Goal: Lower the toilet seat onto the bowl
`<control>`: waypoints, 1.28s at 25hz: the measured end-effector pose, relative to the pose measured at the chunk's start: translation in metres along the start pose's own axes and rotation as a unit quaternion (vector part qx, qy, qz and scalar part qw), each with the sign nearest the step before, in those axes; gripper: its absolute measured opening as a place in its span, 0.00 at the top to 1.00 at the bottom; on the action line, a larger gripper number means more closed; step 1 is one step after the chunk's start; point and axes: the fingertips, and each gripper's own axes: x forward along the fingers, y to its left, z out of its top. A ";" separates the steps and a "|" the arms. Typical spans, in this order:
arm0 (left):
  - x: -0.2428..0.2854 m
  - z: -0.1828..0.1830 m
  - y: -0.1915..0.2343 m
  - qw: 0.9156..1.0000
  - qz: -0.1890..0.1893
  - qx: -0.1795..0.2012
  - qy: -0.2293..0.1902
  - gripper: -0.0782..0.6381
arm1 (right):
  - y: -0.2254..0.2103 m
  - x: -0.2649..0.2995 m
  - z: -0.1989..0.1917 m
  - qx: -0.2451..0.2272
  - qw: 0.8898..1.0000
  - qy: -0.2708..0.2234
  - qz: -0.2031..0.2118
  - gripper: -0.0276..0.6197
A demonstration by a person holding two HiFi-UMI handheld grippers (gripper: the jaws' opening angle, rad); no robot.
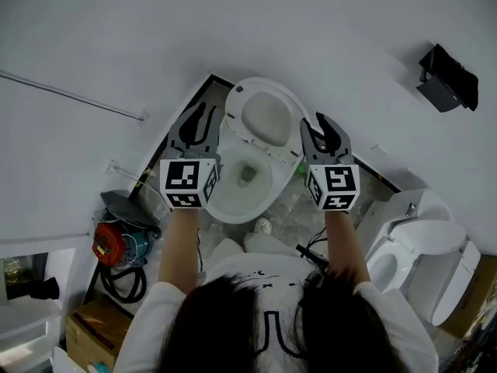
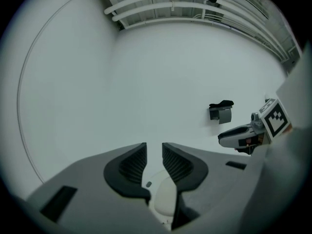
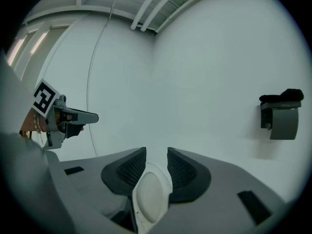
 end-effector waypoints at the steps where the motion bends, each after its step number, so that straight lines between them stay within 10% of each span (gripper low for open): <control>1: 0.002 -0.001 -0.001 1.000 -0.005 -0.001 0.002 0.74 | -0.001 0.000 -0.001 0.000 1.000 0.002 -0.003 0.74; 32: 0.134 -0.084 0.029 0.976 -0.198 0.053 0.074 0.72 | -0.018 0.059 -0.052 -0.023 0.985 0.100 -0.141 0.74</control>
